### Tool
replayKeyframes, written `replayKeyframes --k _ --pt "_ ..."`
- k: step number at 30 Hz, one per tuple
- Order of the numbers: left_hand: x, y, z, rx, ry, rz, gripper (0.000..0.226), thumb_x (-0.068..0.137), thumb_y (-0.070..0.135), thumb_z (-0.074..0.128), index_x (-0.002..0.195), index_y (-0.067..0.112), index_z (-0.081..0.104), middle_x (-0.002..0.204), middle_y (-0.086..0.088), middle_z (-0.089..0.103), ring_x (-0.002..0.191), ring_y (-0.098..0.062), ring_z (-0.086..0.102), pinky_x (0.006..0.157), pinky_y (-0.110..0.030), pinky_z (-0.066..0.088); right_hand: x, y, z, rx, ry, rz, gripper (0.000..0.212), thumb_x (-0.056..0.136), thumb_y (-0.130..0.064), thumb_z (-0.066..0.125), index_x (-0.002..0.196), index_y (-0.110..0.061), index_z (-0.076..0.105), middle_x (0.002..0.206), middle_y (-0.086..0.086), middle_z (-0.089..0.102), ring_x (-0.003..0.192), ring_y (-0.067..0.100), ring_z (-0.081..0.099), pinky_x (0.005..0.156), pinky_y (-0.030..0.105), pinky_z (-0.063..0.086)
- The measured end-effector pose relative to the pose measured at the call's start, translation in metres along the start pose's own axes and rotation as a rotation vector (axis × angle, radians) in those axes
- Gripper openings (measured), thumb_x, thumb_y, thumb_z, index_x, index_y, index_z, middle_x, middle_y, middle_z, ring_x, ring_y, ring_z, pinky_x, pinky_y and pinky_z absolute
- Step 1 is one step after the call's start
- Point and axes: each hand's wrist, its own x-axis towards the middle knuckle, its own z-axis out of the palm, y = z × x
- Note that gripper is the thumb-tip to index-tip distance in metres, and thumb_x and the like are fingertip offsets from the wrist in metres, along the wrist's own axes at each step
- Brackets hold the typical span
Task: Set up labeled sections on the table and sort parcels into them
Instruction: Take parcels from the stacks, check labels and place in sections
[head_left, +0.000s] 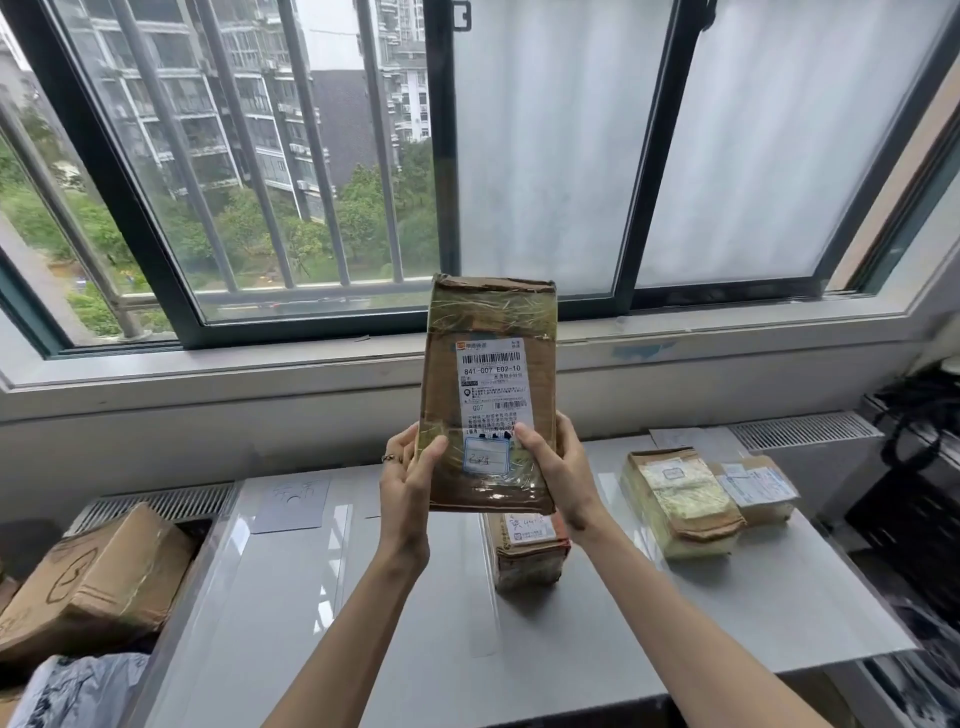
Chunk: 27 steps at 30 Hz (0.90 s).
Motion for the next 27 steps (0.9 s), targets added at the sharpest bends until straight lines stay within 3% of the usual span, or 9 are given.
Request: replayKeyframes --k 4,7,9,13,16,19,21,23,27 --pt "0.002 -0.005 0.034 0.051 -0.112 -0.052 0.064 0.074 0.038 0.075 0.125 0.015 0.042 0.106 -0.004 0.071 0.084 -0.011 0.072 0.066 -0.025 0.056 -0.006 -0.010 -0.034 -0.002 0.051 -0.044 0.078 0.070 -0.053 0.073 0.138 -0.024 0.048 0.119 0.002 0.069 0.109 0.022 0.067 0.094 0.049 0.054" --pt "0.000 -0.011 0.070 0.085 -0.151 -0.041 0.069 0.076 0.024 0.080 0.133 0.020 0.040 0.116 -0.006 0.066 0.092 -0.009 0.069 0.066 -0.017 0.055 -0.008 -0.016 -0.064 -0.022 0.088 -0.077 0.060 0.079 -0.047 0.065 0.135 -0.029 0.051 0.118 0.001 0.070 0.107 0.022 0.068 0.091 0.047 0.056" --pt "-0.002 -0.019 0.094 0.079 -0.199 -0.034 0.069 0.078 0.018 0.078 0.137 0.024 0.042 0.117 -0.003 0.067 0.102 -0.016 0.069 0.075 -0.024 0.059 -0.009 -0.019 -0.089 -0.010 0.103 -0.099 0.052 0.087 -0.046 0.057 0.135 -0.028 0.052 0.120 0.001 0.069 0.109 0.020 0.067 0.091 0.045 0.056" --pt "-0.004 -0.039 0.137 -0.020 -0.166 -0.105 0.039 0.073 0.027 0.084 0.107 0.020 0.066 0.110 -0.012 0.073 0.106 -0.035 0.067 0.089 -0.050 0.056 -0.004 -0.030 -0.154 -0.008 0.169 -0.143 0.035 0.104 -0.034 0.037 0.129 -0.024 0.060 0.119 -0.003 0.068 0.105 0.003 0.065 0.075 0.014 0.053" --pt "-0.009 -0.062 0.174 -0.222 -0.086 -0.235 0.044 0.076 0.024 0.075 0.116 0.011 0.064 0.114 -0.017 0.071 0.090 -0.027 0.072 0.076 -0.041 0.061 0.013 -0.029 -0.212 -0.253 0.235 -0.198 0.023 0.099 -0.029 0.054 0.121 -0.031 0.063 0.126 -0.003 0.062 0.116 0.012 0.058 0.089 0.016 0.049" --pt "-0.019 -0.084 0.210 -0.326 -0.051 -0.349 0.047 0.081 0.025 0.068 0.124 0.005 0.062 0.111 -0.015 0.072 0.085 -0.024 0.073 0.075 -0.037 0.061 0.024 -0.028 -0.265 -0.386 0.263 -0.191 0.047 0.092 -0.026 0.066 0.137 -0.022 0.051 0.134 -0.003 0.045 0.120 0.011 0.047 0.089 0.015 0.049" --pt "-0.025 -0.099 0.229 -0.366 -0.012 -0.396 0.042 0.085 0.025 0.065 0.122 0.006 0.064 0.107 -0.012 0.074 0.084 -0.023 0.074 0.077 -0.039 0.060 0.027 -0.027 -0.296 -0.302 0.274 -0.057 0.071 0.087 -0.033 0.071 0.148 -0.022 0.038 0.140 -0.001 0.035 0.112 0.006 0.046 0.081 0.015 0.049" --pt "-0.030 -0.112 0.246 -0.389 -0.029 -0.459 0.048 0.082 0.030 0.066 0.125 0.007 0.063 0.114 -0.014 0.072 0.089 -0.024 0.073 0.080 -0.041 0.059 0.029 -0.025 -0.322 -0.234 0.244 0.084 0.082 0.084 -0.038 0.073 0.152 -0.025 0.029 0.142 0.005 0.036 0.095 0.002 0.057 0.087 0.023 0.046" --pt "-0.037 -0.132 0.266 -0.342 -0.071 -0.488 0.050 0.082 0.032 0.064 0.128 0.014 0.057 0.117 -0.012 0.071 0.092 -0.025 0.072 0.086 -0.043 0.056 0.030 -0.022 -0.357 -0.040 0.190 0.208 0.068 0.084 -0.028 0.073 0.144 -0.023 0.042 0.105 0.008 0.066 0.051 0.007 0.061 0.047 0.020 0.049"
